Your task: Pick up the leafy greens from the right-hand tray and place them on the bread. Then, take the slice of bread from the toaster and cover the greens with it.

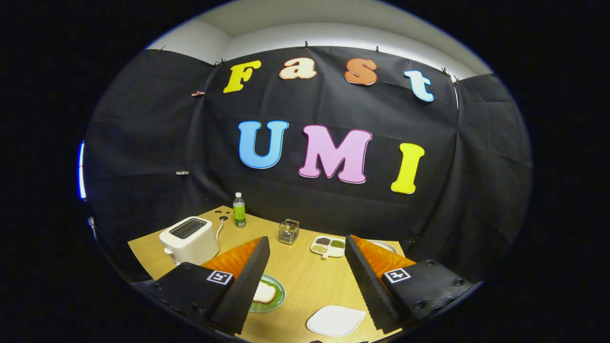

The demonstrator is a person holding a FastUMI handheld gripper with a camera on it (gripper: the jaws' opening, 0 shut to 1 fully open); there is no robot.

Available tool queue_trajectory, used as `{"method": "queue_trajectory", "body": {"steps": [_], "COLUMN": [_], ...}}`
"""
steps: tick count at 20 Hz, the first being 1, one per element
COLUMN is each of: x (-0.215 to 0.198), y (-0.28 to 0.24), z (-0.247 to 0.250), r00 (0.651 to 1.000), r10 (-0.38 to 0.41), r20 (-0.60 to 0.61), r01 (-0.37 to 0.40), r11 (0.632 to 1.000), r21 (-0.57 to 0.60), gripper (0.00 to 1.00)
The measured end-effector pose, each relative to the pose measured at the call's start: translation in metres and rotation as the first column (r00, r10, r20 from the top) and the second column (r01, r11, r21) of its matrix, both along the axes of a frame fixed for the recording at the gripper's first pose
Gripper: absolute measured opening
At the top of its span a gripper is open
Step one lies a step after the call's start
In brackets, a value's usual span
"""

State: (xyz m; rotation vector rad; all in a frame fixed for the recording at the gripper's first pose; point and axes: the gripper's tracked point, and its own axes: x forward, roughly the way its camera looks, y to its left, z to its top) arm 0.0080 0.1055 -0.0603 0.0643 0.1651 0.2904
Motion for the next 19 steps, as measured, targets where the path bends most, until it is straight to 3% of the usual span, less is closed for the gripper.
{"method": "queue_trajectory", "body": {"steps": [13, 19], "x": [-0.011, -0.016], "y": [-0.029, -0.032], "z": [0.005, 0.007], "r00": [0.997, 0.997], "r10": [-0.077, -0.073], "r20": [-0.002, 0.003], "r01": [0.077, 0.073], "r11": [0.996, 0.997], "r21": [0.035, 0.024], "gripper": [0.98, 0.98]}}
